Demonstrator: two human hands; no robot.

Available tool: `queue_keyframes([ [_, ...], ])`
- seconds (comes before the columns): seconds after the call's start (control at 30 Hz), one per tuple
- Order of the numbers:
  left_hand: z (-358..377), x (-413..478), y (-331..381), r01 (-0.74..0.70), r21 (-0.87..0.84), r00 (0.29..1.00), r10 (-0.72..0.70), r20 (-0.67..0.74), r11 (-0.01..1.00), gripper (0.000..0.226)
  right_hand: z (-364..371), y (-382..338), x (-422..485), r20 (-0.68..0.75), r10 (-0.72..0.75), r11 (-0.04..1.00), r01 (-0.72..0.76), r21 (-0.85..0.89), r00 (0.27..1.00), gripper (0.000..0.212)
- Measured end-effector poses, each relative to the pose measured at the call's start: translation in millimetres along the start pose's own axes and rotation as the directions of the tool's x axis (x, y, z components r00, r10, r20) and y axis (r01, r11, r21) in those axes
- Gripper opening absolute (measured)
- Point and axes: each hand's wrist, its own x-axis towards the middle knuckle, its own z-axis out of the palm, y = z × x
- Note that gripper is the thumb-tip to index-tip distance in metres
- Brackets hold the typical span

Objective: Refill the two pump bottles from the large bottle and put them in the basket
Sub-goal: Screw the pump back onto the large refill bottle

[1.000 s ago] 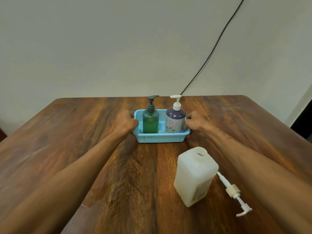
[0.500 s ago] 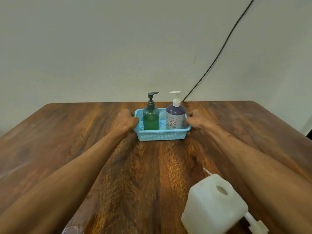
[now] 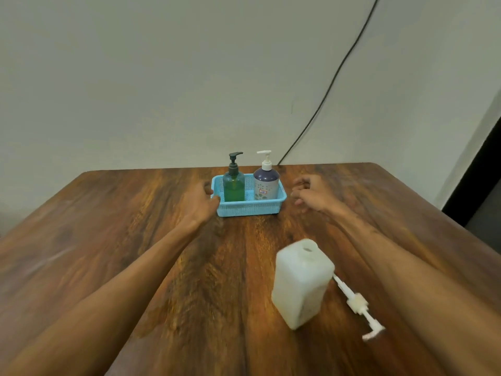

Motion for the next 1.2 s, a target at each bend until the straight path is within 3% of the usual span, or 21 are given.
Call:
queue_keyframes([
  [0.2,0.3,-99.8,28.6,-0.095,-0.152,0.991,0.108,0.077,0.984,0.056,-23.2,5.1,-88.8,-0.040,-0.097,0.987,0.102,0.126,0.994,0.030],
  [0.3,6.8,-143.6,35.8,-0.123,-0.190,0.979,0.151,0.139,0.974,0.070,-27.5,21.9,-126.9,-0.062,-0.116,0.979,0.125,0.163,0.991,0.027],
  [0.5,26.2,-202.6,46.7,-0.155,-0.244,0.902,0.237,0.361,0.957,0.104,-26.8,66.1,-181.3,-0.161,-0.067,0.994,0.079,0.071,0.985,0.024],
  [0.57,35.7,-213.7,47.8,-0.160,-0.295,0.885,0.269,0.381,0.942,0.111,-25.1,77.7,-194.2,-0.174,-0.013,1.000,0.013,-0.001,0.985,0.034],
  [0.7,54.5,-223.1,46.8,-0.210,-0.355,0.922,0.305,0.237,0.911,0.106,-16.1,99.2,-216.8,-0.172,0.050,0.981,-0.081,-0.179,0.984,0.053],
  [0.83,65.3,-226.4,41.7,-0.262,-0.356,0.943,0.316,0.102,0.897,0.089,-7.7,116.3,-225.3,-0.251,-0.046,0.947,-0.038,-0.318,0.967,0.033],
  [0.9,67.1,-227.5,40.9,-0.271,-0.364,0.942,0.323,0.090,0.891,0.086,-9.9,113.8,-227.1,-0.286,-0.055,0.967,-0.019,-0.252,0.957,0.025],
  [1.07,67.9,-226.7,40.2,-0.258,-0.372,0.947,0.309,0.085,0.892,0.084,-34.5,84.9,-231.3,-0.388,-0.024,1.000,0.028,0.003,0.921,0.036],
  [1.2,67.2,-223.3,40.5,-0.268,-0.364,0.945,0.316,0.079,0.892,0.083,-66.6,44.8,-240.4,-0.452,-0.104,0.991,0.133,0.033,0.886,0.029],
])
